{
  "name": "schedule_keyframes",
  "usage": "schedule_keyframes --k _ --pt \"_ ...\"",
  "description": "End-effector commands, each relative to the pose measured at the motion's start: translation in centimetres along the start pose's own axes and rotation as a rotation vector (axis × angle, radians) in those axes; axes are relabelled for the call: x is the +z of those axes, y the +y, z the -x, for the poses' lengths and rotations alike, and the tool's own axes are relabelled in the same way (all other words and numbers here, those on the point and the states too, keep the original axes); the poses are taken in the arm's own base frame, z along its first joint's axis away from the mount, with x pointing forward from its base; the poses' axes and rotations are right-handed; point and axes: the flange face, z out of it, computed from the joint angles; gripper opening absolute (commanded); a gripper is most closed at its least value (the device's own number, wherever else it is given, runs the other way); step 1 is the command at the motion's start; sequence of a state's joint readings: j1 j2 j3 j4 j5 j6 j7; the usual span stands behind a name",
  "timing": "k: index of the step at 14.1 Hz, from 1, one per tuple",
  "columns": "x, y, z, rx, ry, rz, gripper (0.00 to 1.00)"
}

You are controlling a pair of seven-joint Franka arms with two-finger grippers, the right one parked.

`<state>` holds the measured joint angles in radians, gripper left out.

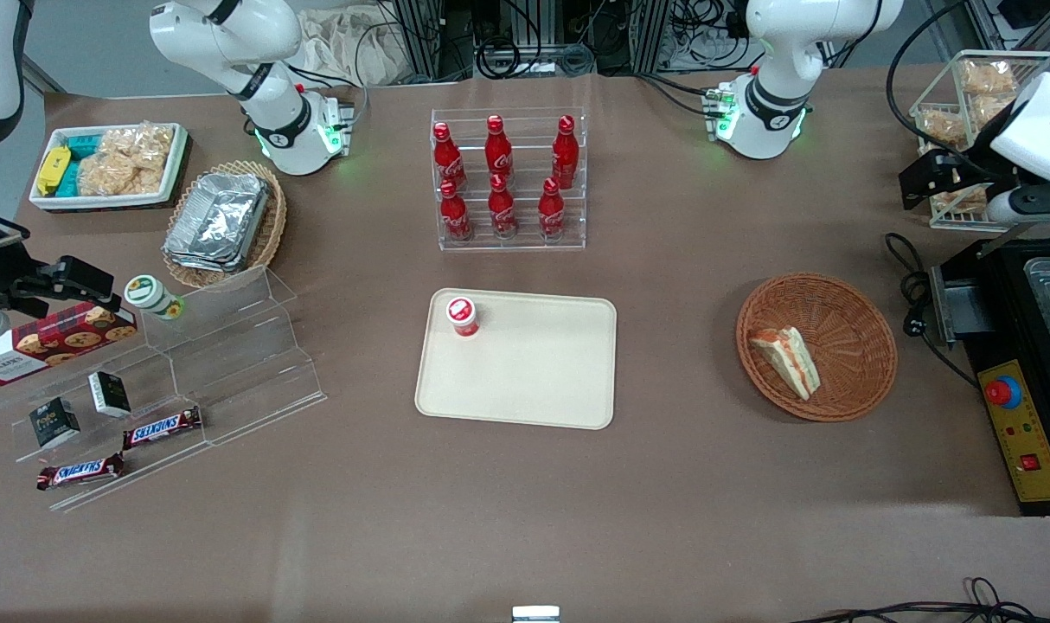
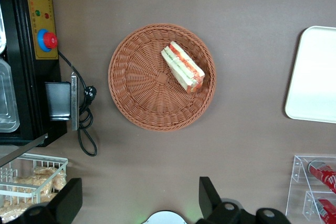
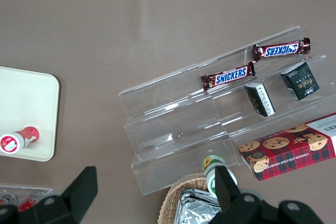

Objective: Place sandwich from basket to tray
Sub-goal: 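Move the left gripper over the sandwich in the wicker basket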

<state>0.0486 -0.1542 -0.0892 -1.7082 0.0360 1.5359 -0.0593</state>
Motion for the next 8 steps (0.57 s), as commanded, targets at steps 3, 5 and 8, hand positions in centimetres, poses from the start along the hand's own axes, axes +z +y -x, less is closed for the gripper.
schedule_keyframes --k 3,5,8 --pt "-0.4 -0.6 0.4 -0.014 0.014 0.020 1.00" --pt "0.7 -0.9 0.0 -0.017 -0.016 0.018 1.00" --pt "4.0 -1.1 -2.0 -0.043 -0.078 0.025 1.00"
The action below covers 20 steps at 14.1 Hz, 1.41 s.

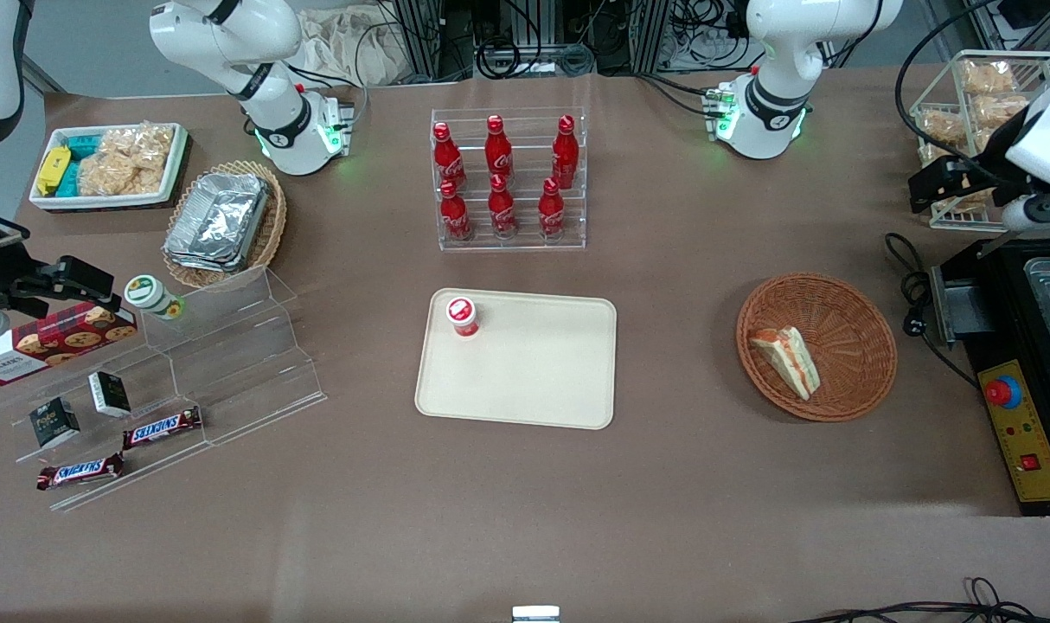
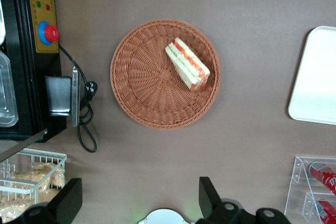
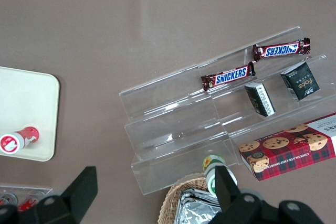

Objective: Place sandwich from basket to tray
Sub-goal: 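Move the left gripper over the sandwich in the wicker basket, then lower the open left gripper around the sandwich and close it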

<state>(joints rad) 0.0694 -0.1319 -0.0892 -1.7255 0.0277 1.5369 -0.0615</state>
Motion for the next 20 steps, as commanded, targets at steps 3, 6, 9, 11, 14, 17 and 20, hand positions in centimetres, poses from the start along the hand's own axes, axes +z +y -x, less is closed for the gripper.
schedule_keyframes --k 3,6,9,11,14,17,20 --pt "7.1 0.2 -5.0 -0.136 -0.090 0.007 1.00" --pt "13.1 1.7 -8.7 -0.356 -0.104 0.004 1.00" --pt "19.3 3.5 -11.3 -0.466 -0.129 -0.005 1.00" --pt "22.6 4.6 -12.4 -0.544 -0.133 -0.007 1.00" --pt "27.5 5.7 -12.4 -0.614 -0.117 0.002 1.00" --pt "31.8 6.1 -11.7 -0.615 -0.114 0.007 1.00" --pt "34.2 6.3 -11.1 -0.617 -0.092 0.019 1.00"
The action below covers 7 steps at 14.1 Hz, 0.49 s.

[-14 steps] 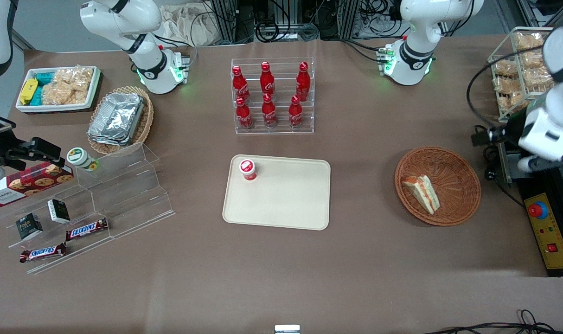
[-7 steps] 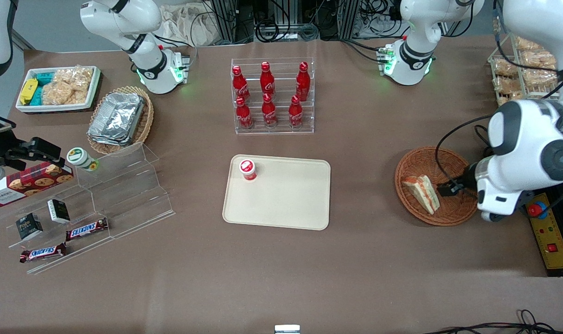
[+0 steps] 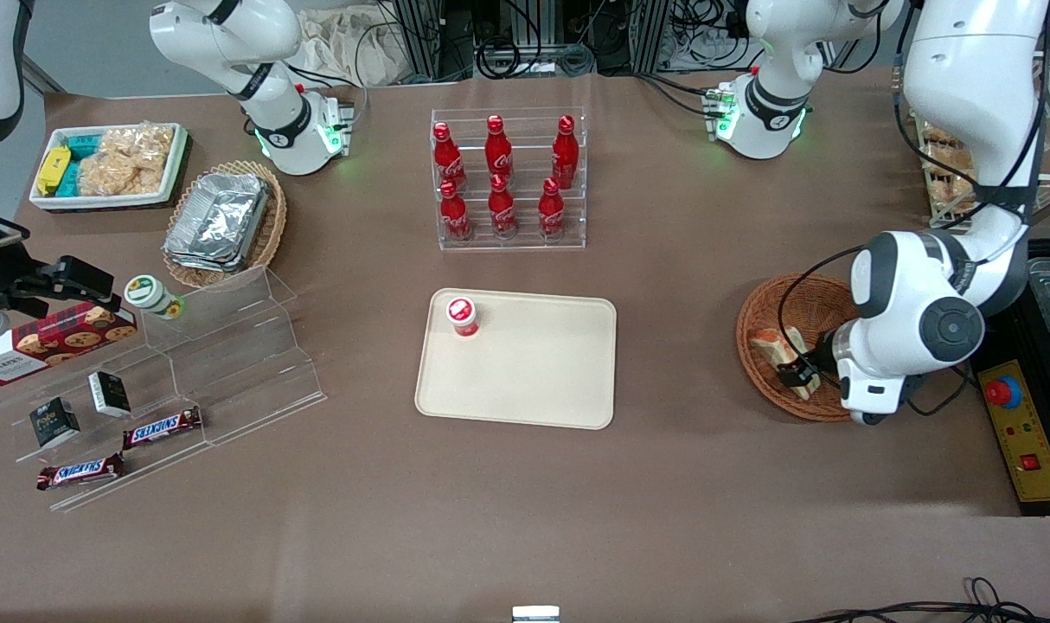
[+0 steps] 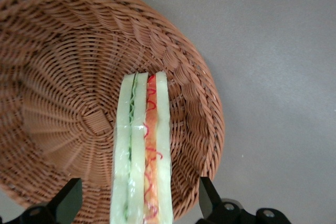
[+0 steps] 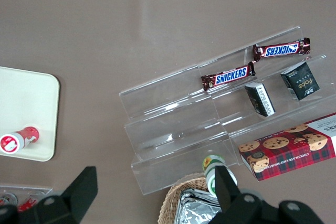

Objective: Place sandwich from basket to tray
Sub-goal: 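Lower the open left gripper around the sandwich and close it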

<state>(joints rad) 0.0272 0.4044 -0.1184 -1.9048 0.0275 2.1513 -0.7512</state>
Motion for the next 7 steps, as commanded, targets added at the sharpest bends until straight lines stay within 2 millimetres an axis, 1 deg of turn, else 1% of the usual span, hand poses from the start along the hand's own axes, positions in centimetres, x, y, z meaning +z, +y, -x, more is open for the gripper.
schedule_keyframes --k 1,2,3,4,5,7 --pt "1.7 0.0 0.6 -0.014 0.014 0.010 1.00" --pt "2.3 0.0 0.6 -0.012 0.016 0.011 1.00" --pt "3.3 -0.2 0.9 0.001 0.023 -0.004 1.00" --pt "4.1 0.7 2.1 0.029 0.038 -0.016 1.00" --pt "5.0 0.8 2.4 0.027 0.040 -0.023 0.98" --pt "5.1 0.8 2.4 0.031 0.050 -0.035 0.73"
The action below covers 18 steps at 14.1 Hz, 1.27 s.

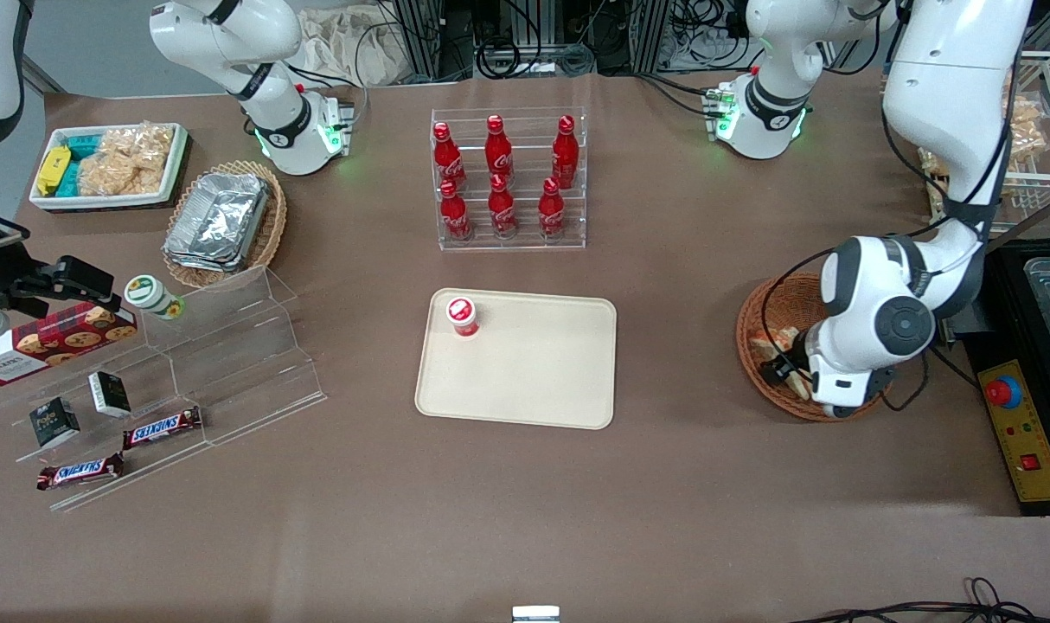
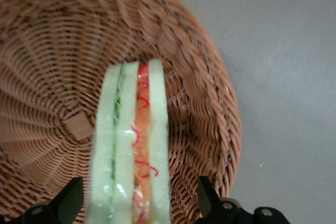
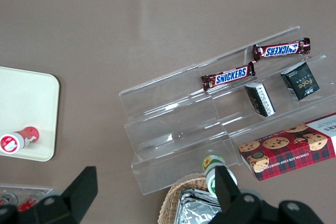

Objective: Place sandwich from basket to tray
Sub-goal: 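Lower the open left gripper around the sandwich and close it, then lift the sandwich out of the basket with the left gripper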

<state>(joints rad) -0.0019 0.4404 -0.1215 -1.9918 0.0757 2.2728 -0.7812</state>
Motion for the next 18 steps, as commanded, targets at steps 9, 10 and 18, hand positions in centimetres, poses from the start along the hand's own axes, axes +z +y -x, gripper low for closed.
schedule_keyframes --k 9,10,18 --pt "-13.0 -1.0 0.1 0.168 0.083 -0.076 0.29" --pt "-16.4 -1.4 0.3 0.204 0.091 -0.077 0.29" --pt "-39.5 1.1 10.9 0.393 0.080 -0.018 0.30"
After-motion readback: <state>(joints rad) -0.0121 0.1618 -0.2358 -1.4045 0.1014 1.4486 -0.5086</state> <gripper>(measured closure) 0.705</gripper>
